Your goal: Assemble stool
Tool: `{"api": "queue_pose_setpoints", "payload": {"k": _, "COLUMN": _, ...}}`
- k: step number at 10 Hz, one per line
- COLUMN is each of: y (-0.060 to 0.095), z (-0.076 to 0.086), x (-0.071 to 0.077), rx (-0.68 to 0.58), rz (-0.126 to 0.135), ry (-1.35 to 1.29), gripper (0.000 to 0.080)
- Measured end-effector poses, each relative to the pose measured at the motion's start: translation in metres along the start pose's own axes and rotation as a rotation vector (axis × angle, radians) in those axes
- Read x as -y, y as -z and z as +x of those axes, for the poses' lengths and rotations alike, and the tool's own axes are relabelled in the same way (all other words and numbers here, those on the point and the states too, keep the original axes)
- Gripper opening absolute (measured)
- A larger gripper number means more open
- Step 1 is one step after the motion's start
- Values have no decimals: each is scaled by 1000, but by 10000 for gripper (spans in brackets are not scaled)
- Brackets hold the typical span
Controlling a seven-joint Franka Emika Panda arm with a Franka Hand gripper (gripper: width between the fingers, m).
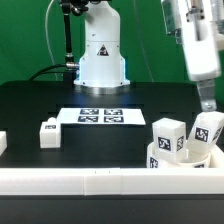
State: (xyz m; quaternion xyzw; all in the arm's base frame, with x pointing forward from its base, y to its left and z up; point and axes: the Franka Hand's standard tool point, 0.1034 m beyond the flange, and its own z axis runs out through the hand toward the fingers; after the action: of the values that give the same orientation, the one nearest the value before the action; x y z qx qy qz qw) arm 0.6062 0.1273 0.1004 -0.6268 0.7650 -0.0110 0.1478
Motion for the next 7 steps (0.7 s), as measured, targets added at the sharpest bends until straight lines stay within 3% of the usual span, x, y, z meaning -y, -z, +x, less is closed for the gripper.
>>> {"api": "queue_pose_setpoints", "payload": {"k": 3, "y": 2, "z": -10, "x": 4, "rx": -5, "rz": 0, "ry": 456, "gripper": 648}}
{"api": "queue_pose_setpoints", "payload": {"k": 7, "y": 1, "z": -11, "x": 3, "rx": -5, "rz": -2, "ry": 719, "gripper": 648}}
